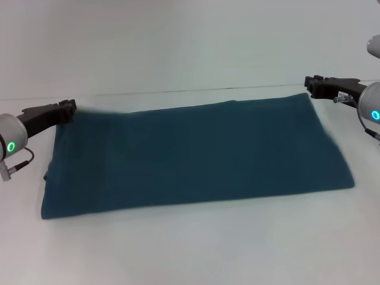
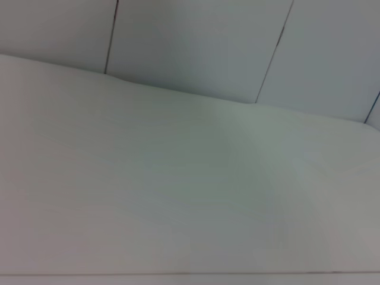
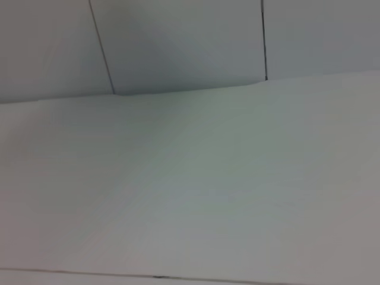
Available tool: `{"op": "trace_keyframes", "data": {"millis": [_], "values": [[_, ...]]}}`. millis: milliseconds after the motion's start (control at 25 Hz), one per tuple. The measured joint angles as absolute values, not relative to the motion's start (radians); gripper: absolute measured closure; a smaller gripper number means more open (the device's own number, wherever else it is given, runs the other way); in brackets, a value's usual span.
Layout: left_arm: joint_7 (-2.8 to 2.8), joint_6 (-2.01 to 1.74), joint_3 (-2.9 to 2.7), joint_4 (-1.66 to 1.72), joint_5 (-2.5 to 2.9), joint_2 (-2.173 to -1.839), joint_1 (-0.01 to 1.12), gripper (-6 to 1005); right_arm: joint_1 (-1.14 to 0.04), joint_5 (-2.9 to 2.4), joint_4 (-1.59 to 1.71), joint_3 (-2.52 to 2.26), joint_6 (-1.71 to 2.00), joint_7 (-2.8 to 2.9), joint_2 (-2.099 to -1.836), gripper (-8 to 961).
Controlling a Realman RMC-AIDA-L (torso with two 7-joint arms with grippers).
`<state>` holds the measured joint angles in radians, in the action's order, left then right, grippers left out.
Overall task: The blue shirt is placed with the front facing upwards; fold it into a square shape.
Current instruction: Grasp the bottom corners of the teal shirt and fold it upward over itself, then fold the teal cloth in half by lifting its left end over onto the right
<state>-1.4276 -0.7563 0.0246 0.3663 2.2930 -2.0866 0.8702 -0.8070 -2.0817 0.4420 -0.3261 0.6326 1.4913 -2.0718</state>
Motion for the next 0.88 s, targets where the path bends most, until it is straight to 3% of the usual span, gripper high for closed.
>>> {"op": "trace_keyframes", "data": {"millis": [120, 440, 560, 880], "values": [[-1.425, -0.735, 0.027, 0.366, 2.283, -2.089, 0.871, 913, -0.808, -2.082, 0.44, -0.342, 0.629, 1.491, -2.072, 760], [-1.404, -0.706, 0.023, 0.367, 2.241, -2.097, 0.865, 870, -0.807, -2.082, 0.438, -0.348, 0.609, 1.491, -2.08, 658], [-1.407, -0.709, 0.026, 0.368, 2.236, -2.097, 0.861, 669, -0.802, -2.081, 0.444, -0.348, 0.607, 1.493, -2.083, 620], [-1.5, -0.759, 0.024, 0.372, 2.185, -2.083, 0.834, 347, -0.777, -2.066, 0.456, -0.347, 0.633, 1.511, -2.077, 275]]}}
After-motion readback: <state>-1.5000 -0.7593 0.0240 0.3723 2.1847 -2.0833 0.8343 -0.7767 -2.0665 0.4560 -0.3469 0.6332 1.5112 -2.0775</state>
